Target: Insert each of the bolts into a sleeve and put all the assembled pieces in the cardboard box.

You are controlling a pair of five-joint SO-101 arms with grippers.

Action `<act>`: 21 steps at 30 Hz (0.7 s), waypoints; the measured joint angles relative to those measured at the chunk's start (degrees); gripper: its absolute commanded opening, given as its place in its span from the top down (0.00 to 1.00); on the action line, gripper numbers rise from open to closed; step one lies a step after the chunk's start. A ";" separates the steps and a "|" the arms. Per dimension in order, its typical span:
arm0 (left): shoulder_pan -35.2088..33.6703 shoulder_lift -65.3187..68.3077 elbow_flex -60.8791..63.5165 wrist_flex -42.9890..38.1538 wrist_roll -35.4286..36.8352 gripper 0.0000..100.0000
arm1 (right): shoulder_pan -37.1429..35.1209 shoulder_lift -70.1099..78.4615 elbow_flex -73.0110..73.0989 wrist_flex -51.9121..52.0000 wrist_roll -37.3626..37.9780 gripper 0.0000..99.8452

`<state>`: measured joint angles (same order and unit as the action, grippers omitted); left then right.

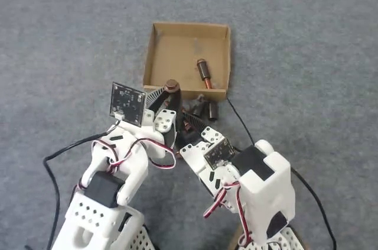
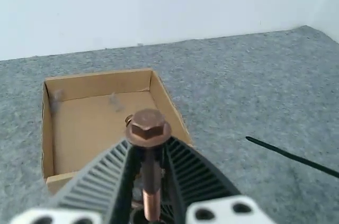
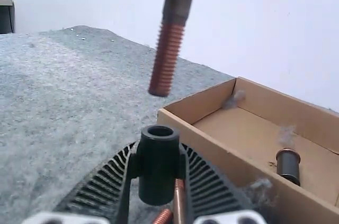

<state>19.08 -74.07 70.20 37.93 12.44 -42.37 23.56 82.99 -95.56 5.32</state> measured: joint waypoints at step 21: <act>-0.97 -16.09 11.78 -6.68 0.00 0.99 | 0.00 0.00 0.00 -2.29 0.00 0.99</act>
<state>18.11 -90.15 81.98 31.25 12.44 -42.37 23.56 82.99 -97.85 5.32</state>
